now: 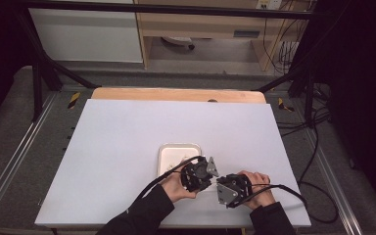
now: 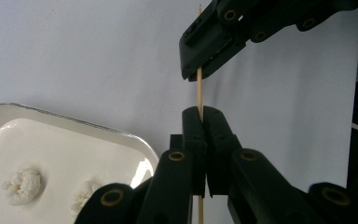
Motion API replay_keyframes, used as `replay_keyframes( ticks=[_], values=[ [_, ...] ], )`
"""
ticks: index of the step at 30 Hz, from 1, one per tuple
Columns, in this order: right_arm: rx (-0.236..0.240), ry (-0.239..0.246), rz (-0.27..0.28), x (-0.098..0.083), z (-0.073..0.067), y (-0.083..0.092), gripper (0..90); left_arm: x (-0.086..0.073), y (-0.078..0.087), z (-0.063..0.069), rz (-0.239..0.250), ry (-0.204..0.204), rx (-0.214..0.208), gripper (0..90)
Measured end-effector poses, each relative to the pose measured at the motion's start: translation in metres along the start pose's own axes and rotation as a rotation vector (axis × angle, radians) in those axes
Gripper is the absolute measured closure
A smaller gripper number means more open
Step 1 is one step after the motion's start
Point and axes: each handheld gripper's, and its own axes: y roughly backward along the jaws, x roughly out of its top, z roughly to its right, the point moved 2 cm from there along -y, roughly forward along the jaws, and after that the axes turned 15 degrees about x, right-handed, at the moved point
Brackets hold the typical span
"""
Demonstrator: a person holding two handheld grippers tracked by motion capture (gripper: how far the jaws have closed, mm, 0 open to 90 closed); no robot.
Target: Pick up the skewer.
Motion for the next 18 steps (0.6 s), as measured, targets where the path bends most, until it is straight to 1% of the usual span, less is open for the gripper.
replay_keyframes(
  ticks=[1,2,4,6,7,9,10,12,13,16,17,18],
  values=[
    [0.002,-0.003,0.001,0.0,0.0,0.0,89.0,0.0,0.0,0.0,0.0,0.0,0.0,87.6],
    [0.001,-0.004,-0.001,0.0,0.0,0.001,89.0,0.0,0.0,-0.001,-0.002,-0.002,0.009,86.9],
    [0.001,0.002,-0.017,0.0,0.0,0.001,89.1,-0.001,0.001,-0.001,-0.007,-0.005,0.014,81.3],
    [0.004,-0.002,-0.028,-0.001,0.0,0.001,89.0,-0.002,0.002,-0.002,-0.024,-0.008,0.018,75.9],
    [0.003,0.004,-0.031,-0.001,0.0,0.001,89.1,-0.004,0.003,-0.004,-0.038,-0.013,0.025,74.5],
    [0.01,-0.006,-0.037,-0.001,0.0,0.001,89.0,-0.005,0.004,-0.005,-0.046,-0.01,0.026,72.2],
    [0.007,0.001,-0.043,-0.002,0.0,0.001,89.0,-0.006,0.005,-0.006,-0.055,-0.007,0.022,71.4],
    [0.008,0.005,-0.056,-0.002,0.001,0.0,89.0,-0.008,0.006,-0.009,-0.078,-0.009,0.024,71.5],
    [0.009,0.002,-0.06,-0.002,0.001,0.0,89.0,-0.008,0.006,-0.009,-0.078,-0.009,0.024,71.6],
    [0.006,0.003,-0.074,-0.002,0.001,0.0,89.0,-0.012,0.006,-0.009,-0.117,-0.012,0.019,73.6],
    [0.006,0.004,-0.075,-0.002,0.001,-0.001,89.0,-0.012,0.006,-0.009,-0.117,-0.012,0.019,74.8],
    [0.006,0.0,-0.08,-0.002,0.001,-0.001,89.0,-0.013,0.005,-0.009,-0.127,-0.011,0.014,75.6]
  ],
)
